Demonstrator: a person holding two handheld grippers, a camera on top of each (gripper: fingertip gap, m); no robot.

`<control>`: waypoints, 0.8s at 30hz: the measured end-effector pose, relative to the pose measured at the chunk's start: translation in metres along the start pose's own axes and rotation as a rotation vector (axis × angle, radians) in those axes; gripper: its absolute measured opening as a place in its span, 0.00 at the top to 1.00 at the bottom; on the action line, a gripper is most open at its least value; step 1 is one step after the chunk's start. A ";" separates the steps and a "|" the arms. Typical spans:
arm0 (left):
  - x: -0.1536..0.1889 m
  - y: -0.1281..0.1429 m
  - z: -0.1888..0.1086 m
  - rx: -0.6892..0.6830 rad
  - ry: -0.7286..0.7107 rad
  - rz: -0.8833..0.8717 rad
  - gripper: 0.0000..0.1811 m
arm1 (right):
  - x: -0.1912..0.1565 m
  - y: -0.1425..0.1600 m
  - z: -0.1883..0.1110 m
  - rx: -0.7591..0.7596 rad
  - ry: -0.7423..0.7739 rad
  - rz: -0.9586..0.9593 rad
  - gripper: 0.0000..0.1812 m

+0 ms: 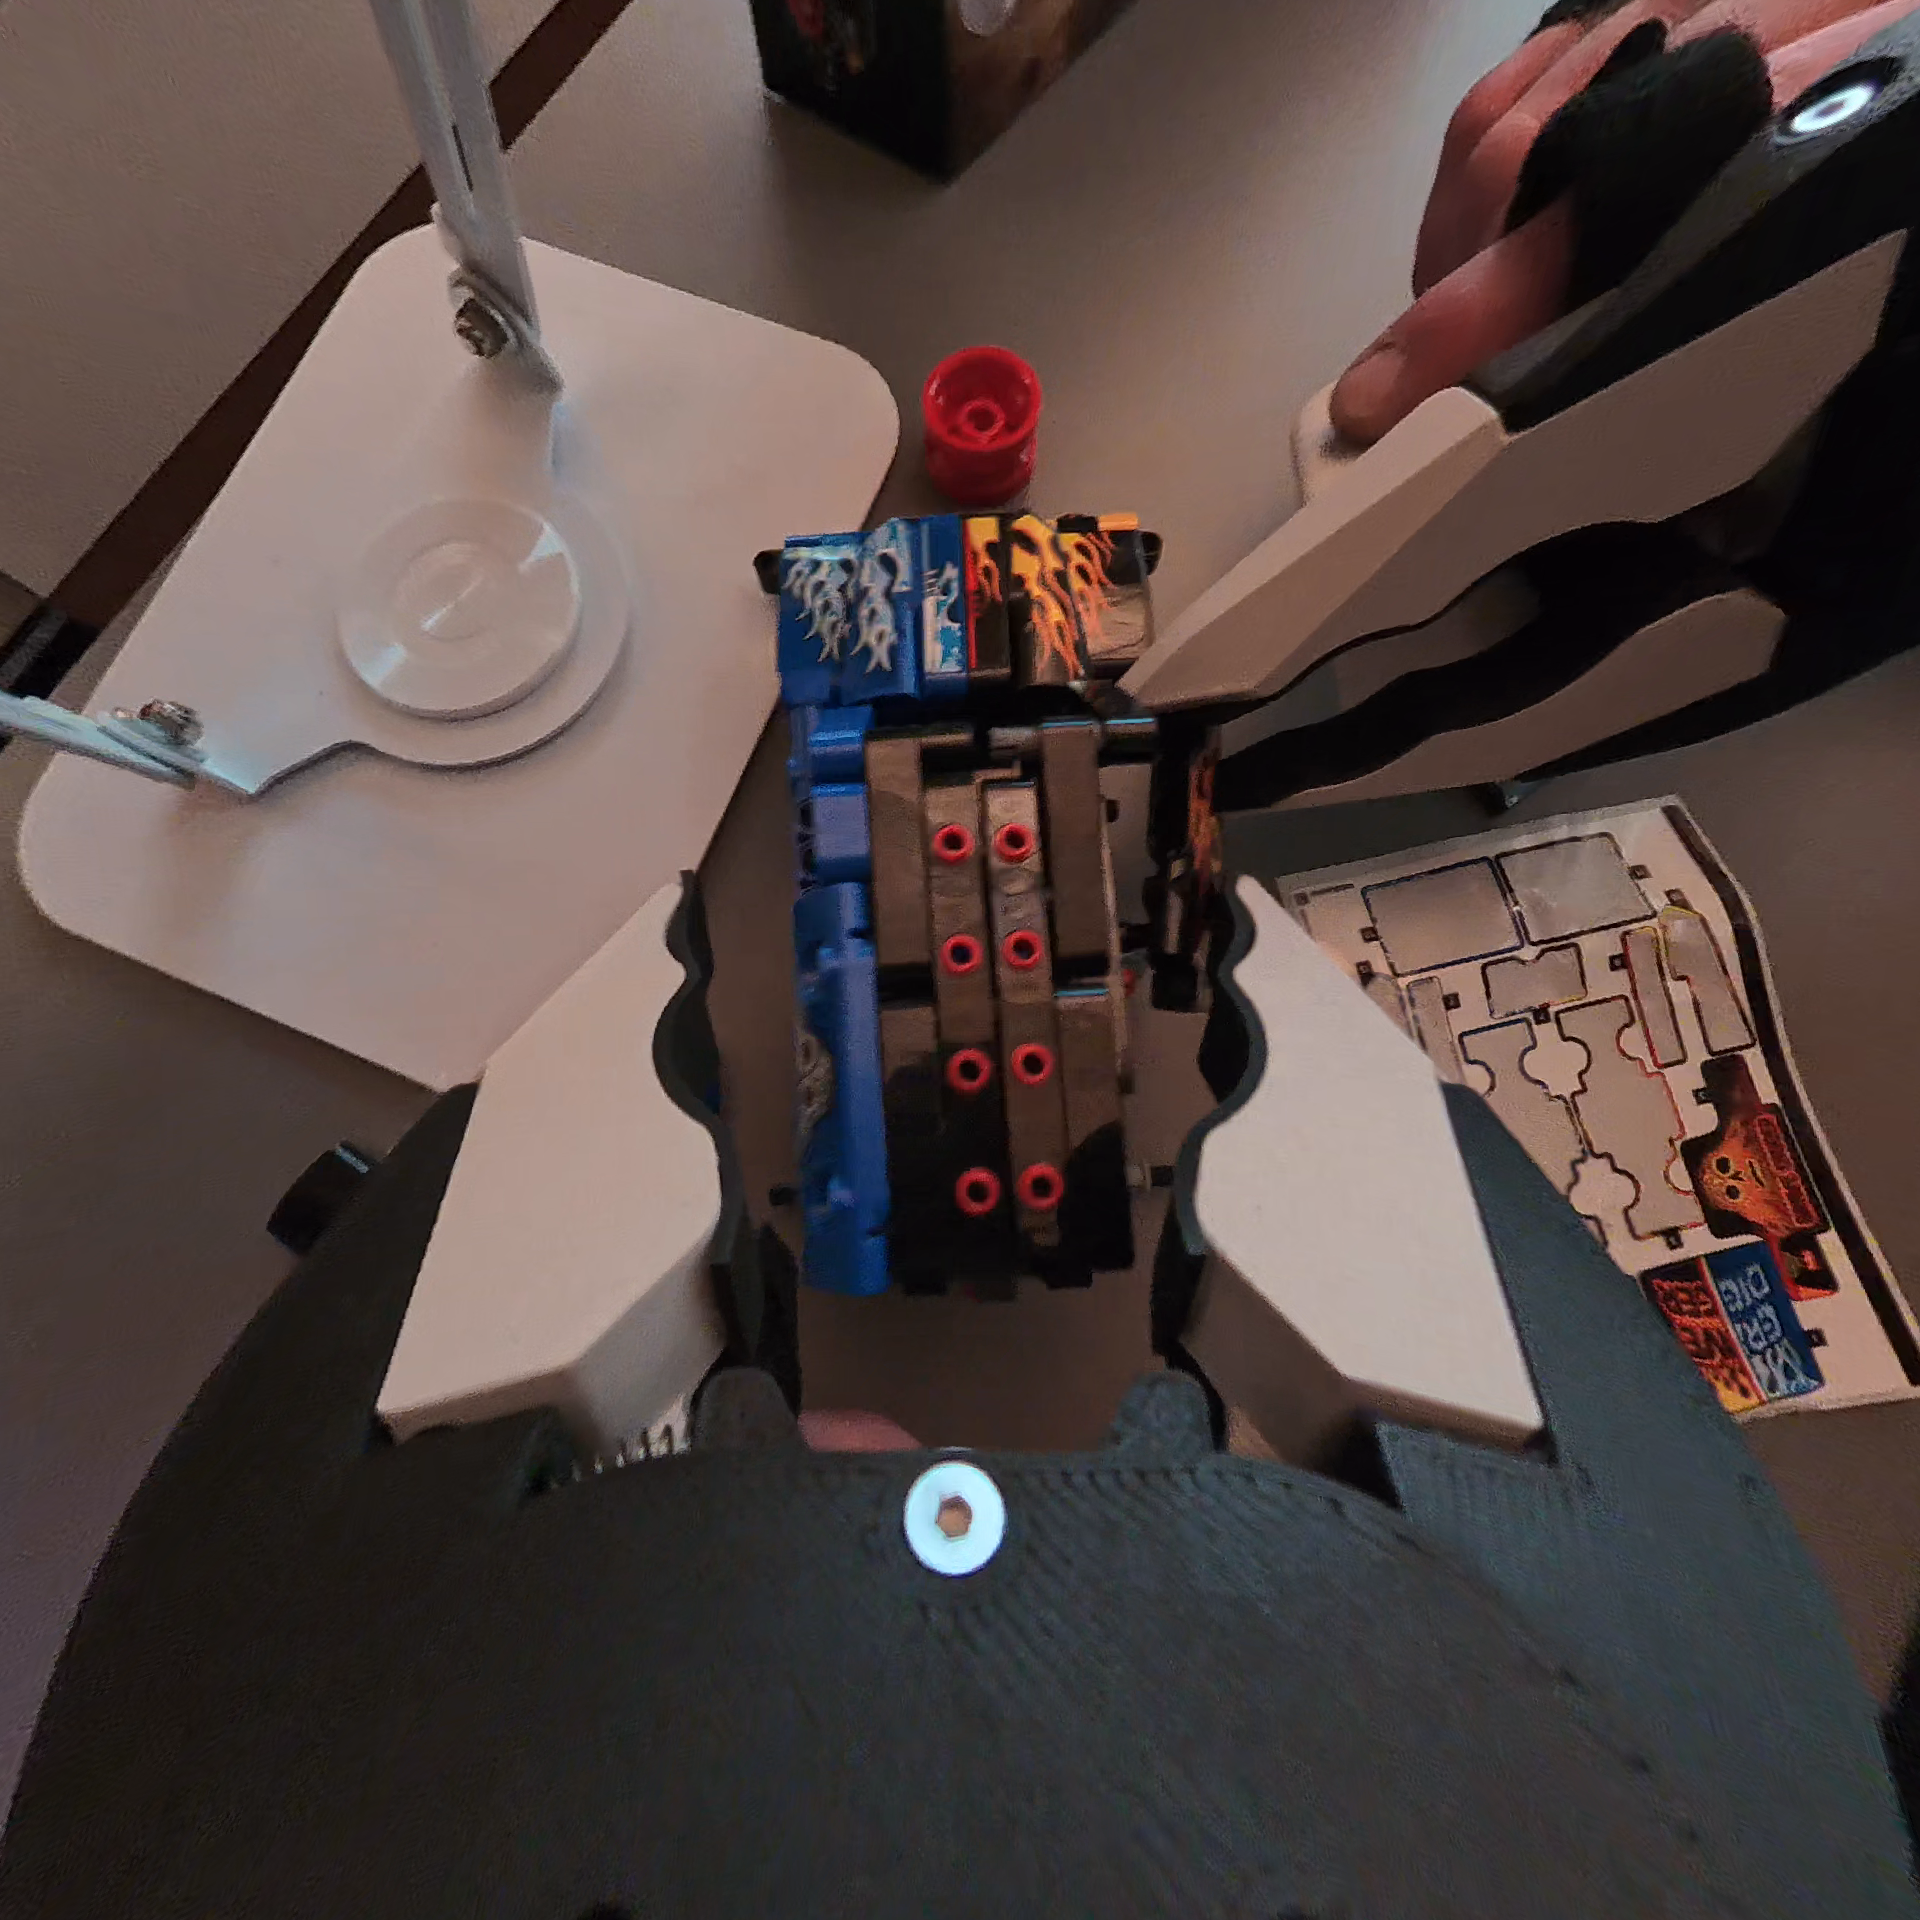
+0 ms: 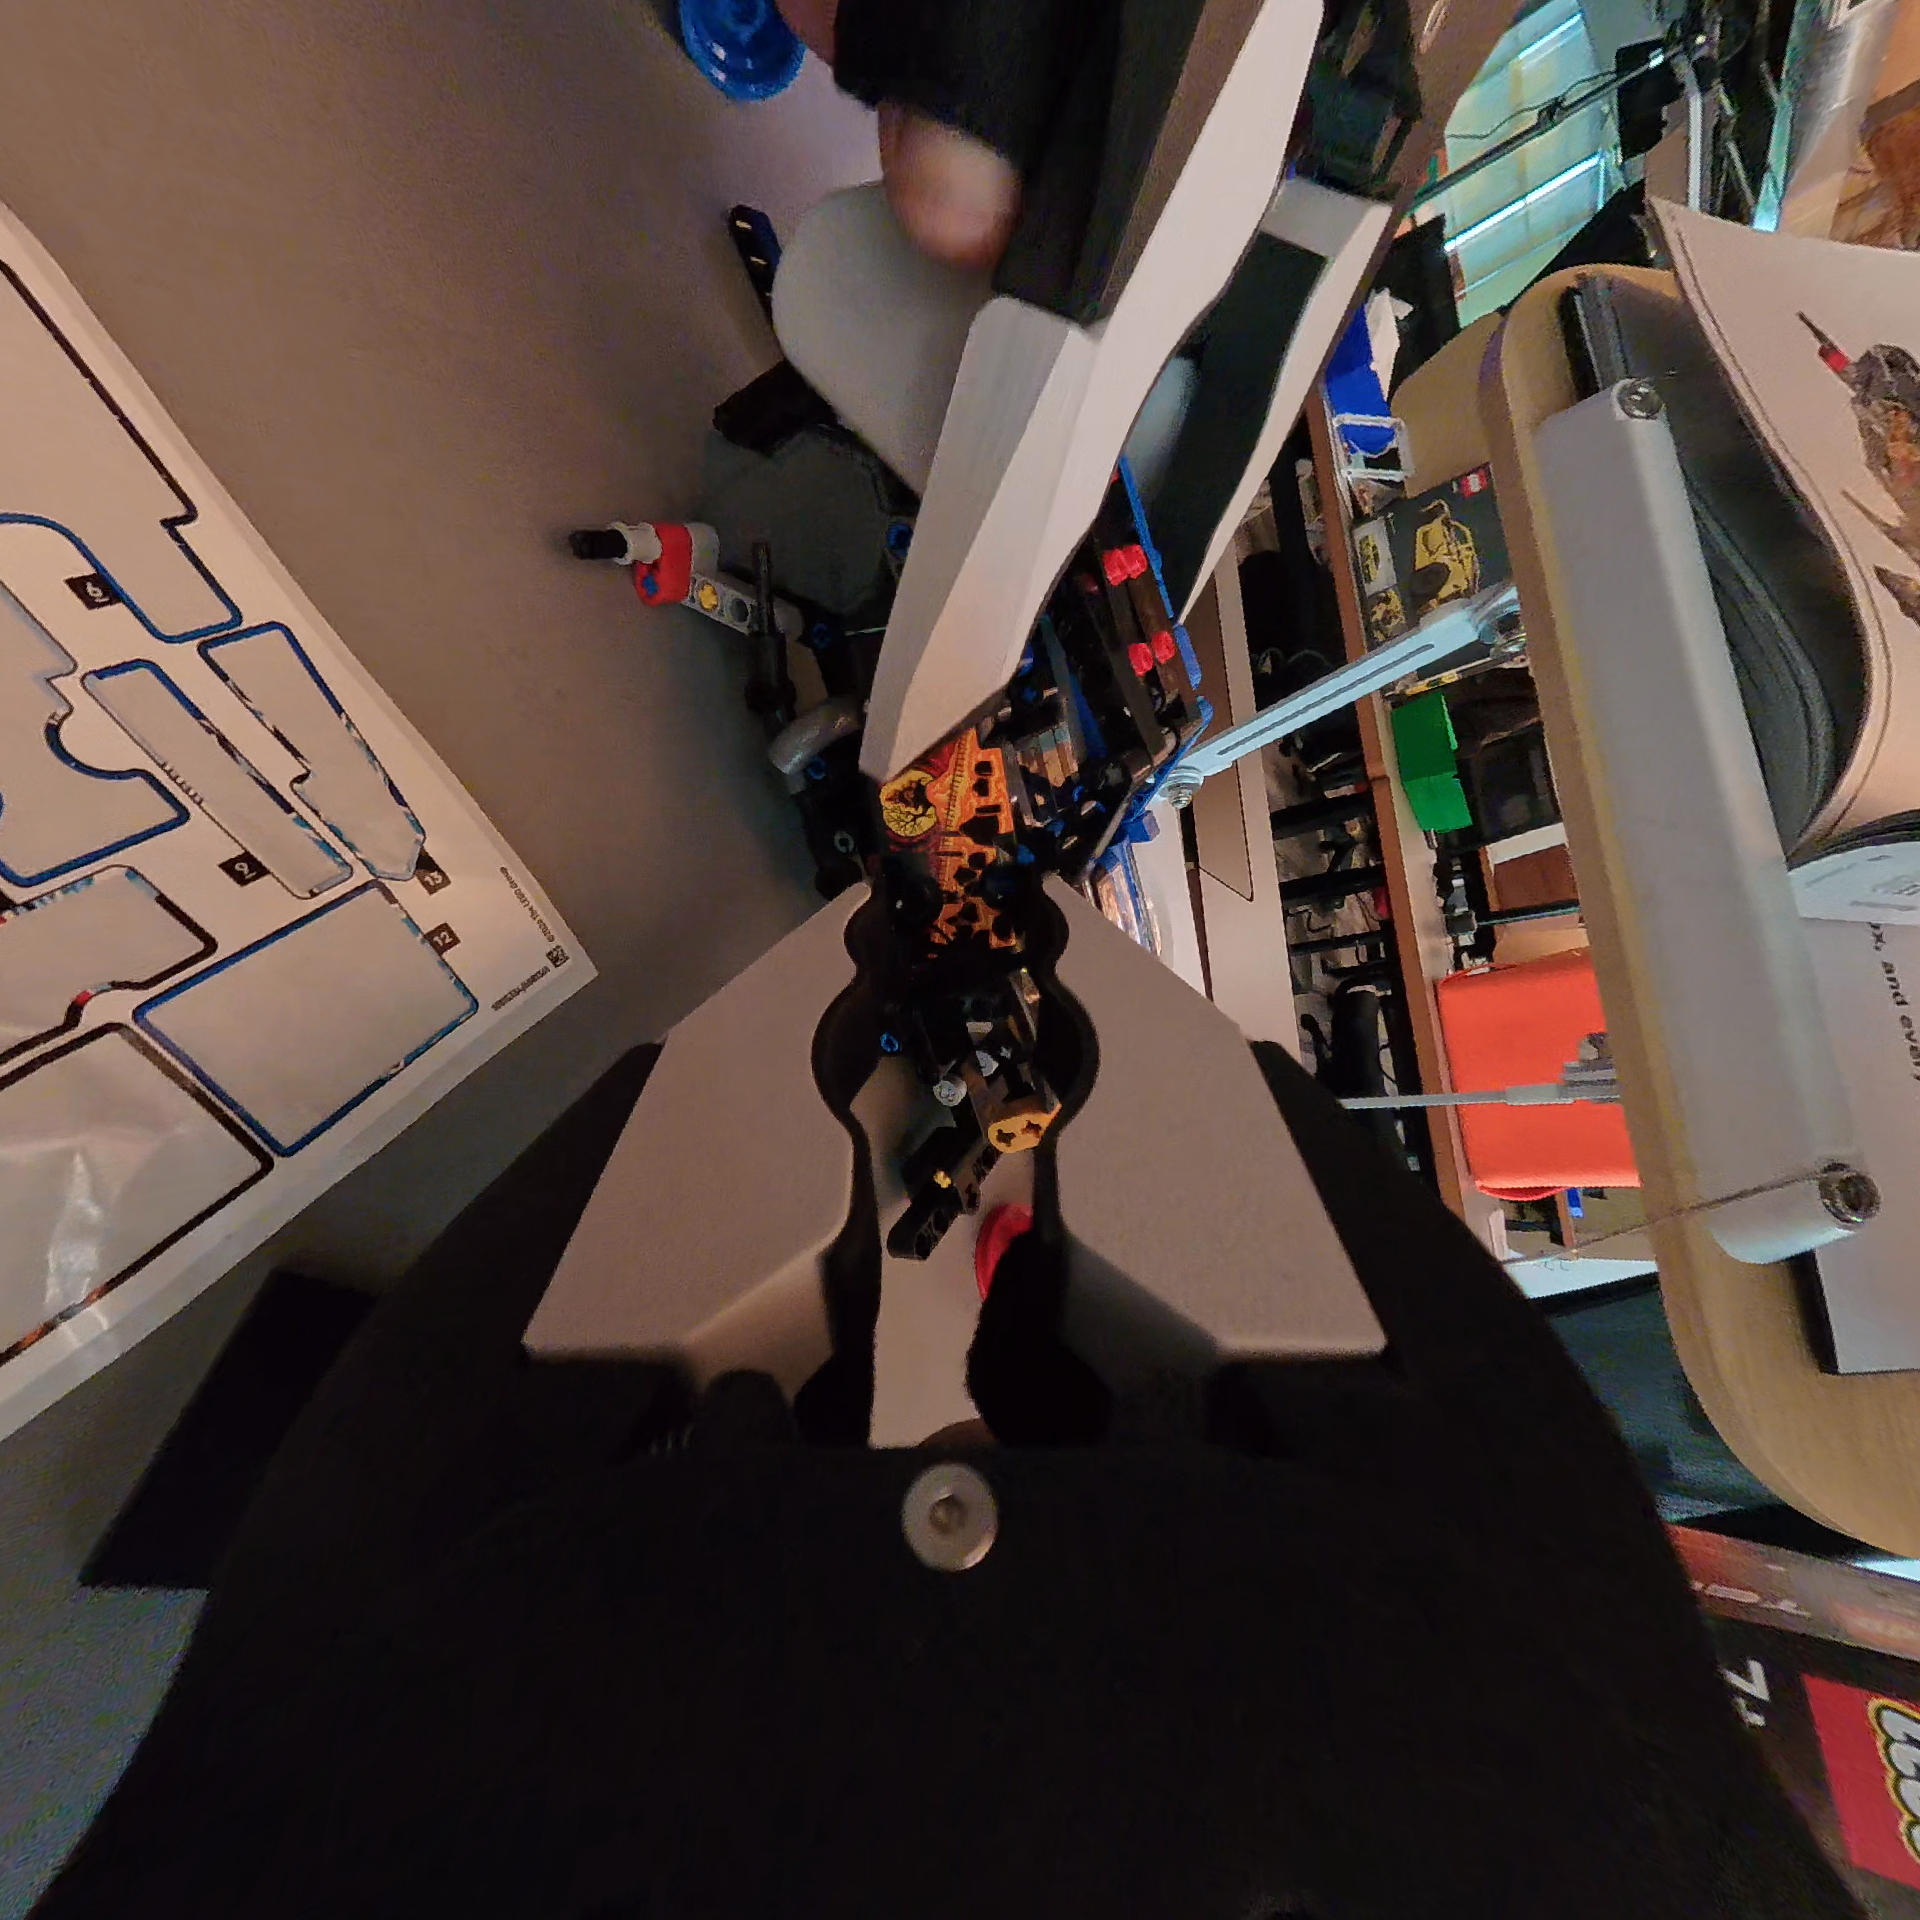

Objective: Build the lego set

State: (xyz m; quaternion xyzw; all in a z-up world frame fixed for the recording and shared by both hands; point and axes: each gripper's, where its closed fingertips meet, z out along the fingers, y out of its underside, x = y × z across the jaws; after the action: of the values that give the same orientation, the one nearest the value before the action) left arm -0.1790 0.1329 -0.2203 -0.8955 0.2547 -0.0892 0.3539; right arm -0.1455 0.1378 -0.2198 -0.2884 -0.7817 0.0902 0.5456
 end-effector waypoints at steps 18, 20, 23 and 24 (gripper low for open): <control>0.006 -0.002 0.007 0.021 -0.012 0.026 0.55 | 0.001 0.006 -0.005 -0.019 -0.002 0.090 0.88; 0.005 -0.003 0.007 0.025 -0.023 0.030 0.57 | 0.001 0.006 -0.004 -0.015 0.015 0.073 0.88; 0.005 -0.003 0.007 0.025 -0.026 0.039 0.57 | 0.000 0.005 -0.003 -0.009 0.017 0.070 0.88; 0.005 -0.003 0.007 0.024 -0.027 0.041 0.57 | 0.000 0.005 -0.003 -0.006 0.015 0.068 0.88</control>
State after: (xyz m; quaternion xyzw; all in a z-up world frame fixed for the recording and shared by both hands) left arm -0.1708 0.1360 -0.2241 -0.8868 0.2672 -0.0731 0.3698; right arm -0.1409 0.1417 -0.2209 -0.3173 -0.7676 0.1042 0.5470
